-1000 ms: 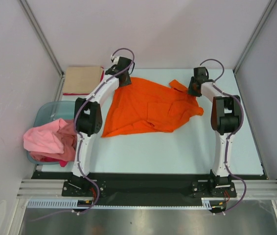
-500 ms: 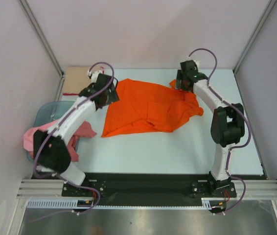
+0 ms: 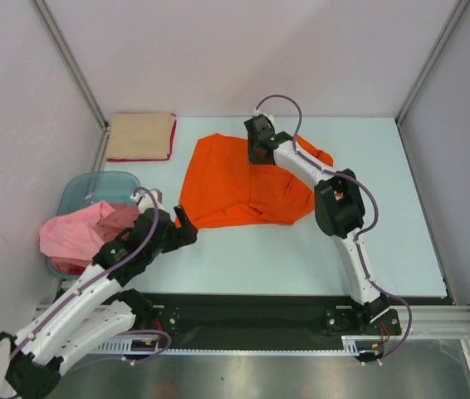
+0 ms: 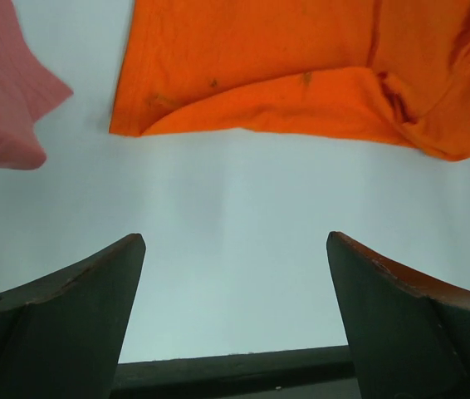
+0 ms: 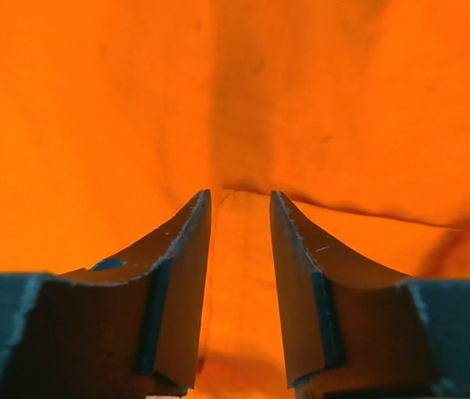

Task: Fold and stack the t-shirts
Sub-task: Flatten the tshirt out

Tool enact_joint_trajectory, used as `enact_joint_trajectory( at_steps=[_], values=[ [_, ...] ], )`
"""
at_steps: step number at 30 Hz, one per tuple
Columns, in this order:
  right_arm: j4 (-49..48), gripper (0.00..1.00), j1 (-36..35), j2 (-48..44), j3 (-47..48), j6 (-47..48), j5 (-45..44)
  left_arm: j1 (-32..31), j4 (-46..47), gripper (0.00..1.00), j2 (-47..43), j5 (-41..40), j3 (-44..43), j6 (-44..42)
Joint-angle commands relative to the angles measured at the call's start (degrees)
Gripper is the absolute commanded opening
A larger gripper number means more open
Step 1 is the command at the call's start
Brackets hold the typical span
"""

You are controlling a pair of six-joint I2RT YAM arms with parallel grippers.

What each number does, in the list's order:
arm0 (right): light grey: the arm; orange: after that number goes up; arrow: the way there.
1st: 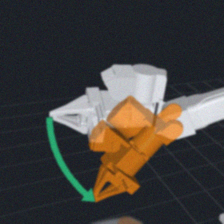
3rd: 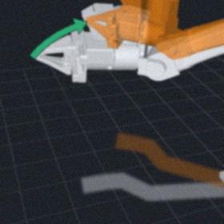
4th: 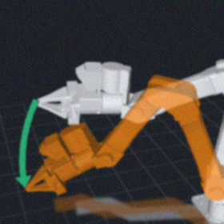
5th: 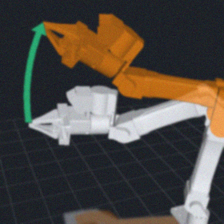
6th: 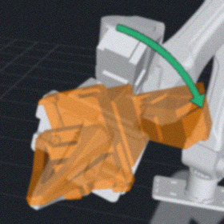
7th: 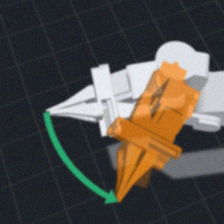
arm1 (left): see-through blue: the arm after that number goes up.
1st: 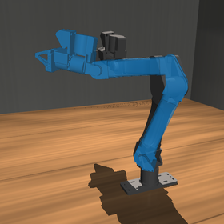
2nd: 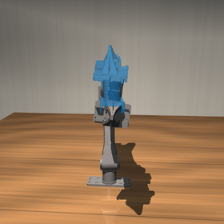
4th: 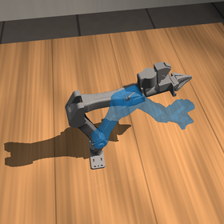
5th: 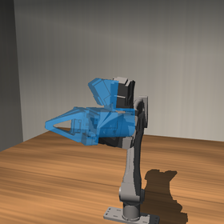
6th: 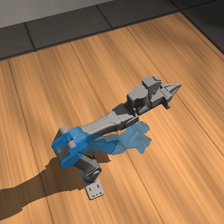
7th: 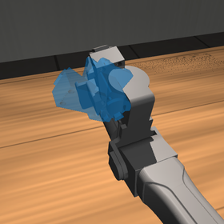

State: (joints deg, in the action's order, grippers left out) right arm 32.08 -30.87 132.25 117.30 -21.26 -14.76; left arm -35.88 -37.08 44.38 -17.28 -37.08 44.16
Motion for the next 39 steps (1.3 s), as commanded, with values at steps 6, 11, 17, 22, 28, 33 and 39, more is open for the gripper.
enact_joint_trajectory(
  at_steps=[6, 11, 17, 22, 28, 33, 39],
  values=[
    [2.7, 0.37, -1.7, 5.6, 4.3, -5.5, -0.6, -0.3, -5.0, 0.98, -6.9, -2.8, -4.3, -2.9],
    [2.3, 0.37, -2.4, 6.6, 4.0, -5.4, -1.1, -0.3, -3.8, 0.98, -5.5, -2.4, -4.3, -3.3],
    [2.7, 0.25, -2.4, 8.1, 4.9, -4.8, -1.5, -0.3, -3.0, 0.98, -4.8, -2.7, -4.8, -3.9],
    [2.8, 0.28, -2.4, 9.2, 5.1, -4.1, -1.7, -0.2, -2.9, 0.98, -4.6, -2.7, -5.8, -4.3],
    [3.1, 0.32, -2.5, 10.7, 6.7, -3.4, -1.1, -0.2, -3.3, 0.99, -4.7, -3.0, -7.1, -4.9],
    [4.7, 0.28, -2.8, 12.5, 9.0, -3.5, -1.4, -0.2, -3.6, 1.0, -4.4, -3.3, -7.7, -5.0],
    [7.8, 0.11, -2.8, 9.8, 12.0, -2.2, -6.1, 1.5, -3.7, 1.0, 0.1, -2.2, -8.5, -2.5]
  ],
)
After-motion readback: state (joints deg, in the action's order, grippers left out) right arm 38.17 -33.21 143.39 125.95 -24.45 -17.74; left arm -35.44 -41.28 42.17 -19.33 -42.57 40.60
